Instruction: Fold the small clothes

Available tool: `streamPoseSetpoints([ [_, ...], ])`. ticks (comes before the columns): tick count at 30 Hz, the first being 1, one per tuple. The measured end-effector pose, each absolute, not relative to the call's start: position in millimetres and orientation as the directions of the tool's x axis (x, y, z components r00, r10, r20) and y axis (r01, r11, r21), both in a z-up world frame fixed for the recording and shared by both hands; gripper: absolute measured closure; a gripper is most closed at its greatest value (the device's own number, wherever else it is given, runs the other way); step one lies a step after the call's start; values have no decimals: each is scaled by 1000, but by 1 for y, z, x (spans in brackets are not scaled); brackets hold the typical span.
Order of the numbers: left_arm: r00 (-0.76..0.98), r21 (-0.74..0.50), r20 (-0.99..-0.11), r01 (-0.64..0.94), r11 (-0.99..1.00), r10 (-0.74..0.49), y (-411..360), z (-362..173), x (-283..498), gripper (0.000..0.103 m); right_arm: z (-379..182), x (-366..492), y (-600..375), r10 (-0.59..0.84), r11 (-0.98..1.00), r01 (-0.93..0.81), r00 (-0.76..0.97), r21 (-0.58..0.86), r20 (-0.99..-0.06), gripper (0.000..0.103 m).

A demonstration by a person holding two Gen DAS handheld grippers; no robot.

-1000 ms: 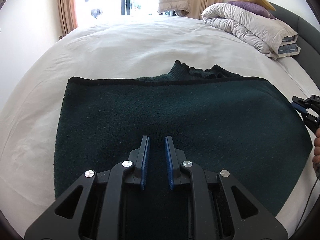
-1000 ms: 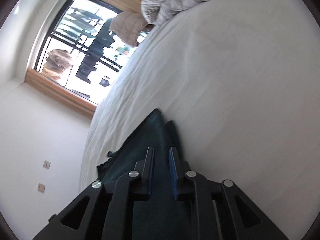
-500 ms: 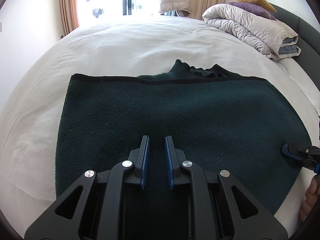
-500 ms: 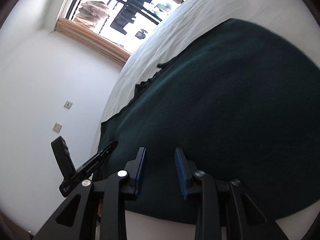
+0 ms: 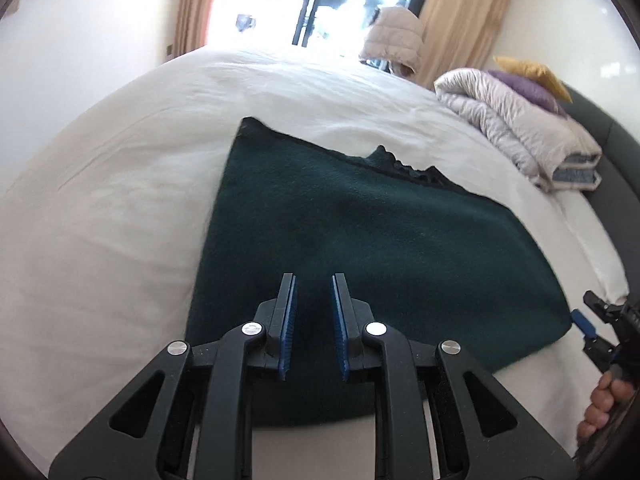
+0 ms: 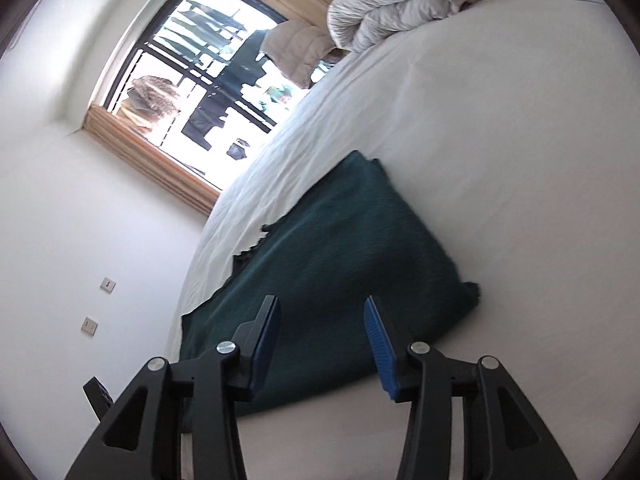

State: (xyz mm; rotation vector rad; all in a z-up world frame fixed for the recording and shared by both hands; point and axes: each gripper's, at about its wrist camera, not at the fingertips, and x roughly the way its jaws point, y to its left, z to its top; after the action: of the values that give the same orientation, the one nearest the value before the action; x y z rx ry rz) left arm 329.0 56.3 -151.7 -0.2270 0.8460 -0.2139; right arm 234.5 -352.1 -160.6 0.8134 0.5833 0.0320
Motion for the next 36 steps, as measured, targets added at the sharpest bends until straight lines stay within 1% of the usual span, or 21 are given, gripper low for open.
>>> streamPoseSetpoints([
  [1,639,-341,-708,64,938,-301,67,-155,317,56,-157,239,-345,274,695,160,842,701,-465,50],
  [2,644,-403,-691,33,914,-328,79,-157,306,29,-154,243,-337,299,696,133,840,706,-453,47],
  [3,664,-468,-659,6,884,-353,90,-159,292,26,-152,247,-329,323,698,107,836,708,-444,46],
  [4,685,-523,-629,-22,852,-368,100,-160,279,26,-149,250,-321,345,701,81,831,708,-436,46],
  [6,681,-602,-610,-64,796,-406,109,-165,265,25,-147,259,-307,385,706,43,814,707,-434,46],
  [8,664,-688,-579,-86,721,-473,115,-172,260,25,-148,267,-296,417,706,23,795,708,-440,46],
  [12,648,-781,-529,-120,613,-548,113,-184,262,25,-151,275,-284,456,693,1,774,721,-439,46],
  [16,682,-822,-493,-161,546,-540,117,-197,267,26,-154,285,-275,483,698,-13,747,716,-457,46],
  [19,699,-848,-469,-187,496,-539,121,-203,277,28,-155,297,-273,491,705,-14,730,709,-475,46],
  [21,703,-851,-464,-186,491,-539,122,-204,290,31,-157,306,-273,493,703,-3,723,711,-484,50],
  [22,703,-851,-465,-187,491,-538,128,-205,296,39,-158,312,-273,497,702,0,717,713,-489,52],
  [23,700,-850,-469,-192,491,-539,131,-207,303,50,-159,318,-273,497,708,6,706,706,-504,57],
  [24,694,-848,-477,-202,490,-539,132,-211,311,58,-161,324,-273,488,722,19,694,691,-529,61],
  [25,687,-846,-486,-213,489,-541,134,-215,319,75,-164,332,-271,484,735,32,676,678,-556,62],
  [26,681,-846,-489,-219,487,-545,136,-218,324,78,-167,339,-270,492,737,37,655,675,-573,63],
  [27,680,-848,-487,-216,485,-548,137,-219,328,82,-172,346,-268,493,743,44,639,668,-591,67],
  [28,677,-843,-493,-217,492,-546,137,-221,332,87,-175,354,-266,481,756,57,627,653,-612,68],
  [30,678,-838,-495,-207,504,-544,139,-222,336,89,-184,366,-265,479,763,71,606,642,-636,69],
  [34,679,-814,-512,-189,550,-526,137,-218,343,93,-201,379,-264,452,786,111,569,608,-687,75],
  [35,681,-806,-517,-184,562,-518,136,-216,343,93,-205,380,-265,446,789,119,565,603,-694,82],
  [36,684,-799,-520,-179,575,-511,134,-214,344,94,-207,380,-267,437,794,126,564,595,-701,92],
])
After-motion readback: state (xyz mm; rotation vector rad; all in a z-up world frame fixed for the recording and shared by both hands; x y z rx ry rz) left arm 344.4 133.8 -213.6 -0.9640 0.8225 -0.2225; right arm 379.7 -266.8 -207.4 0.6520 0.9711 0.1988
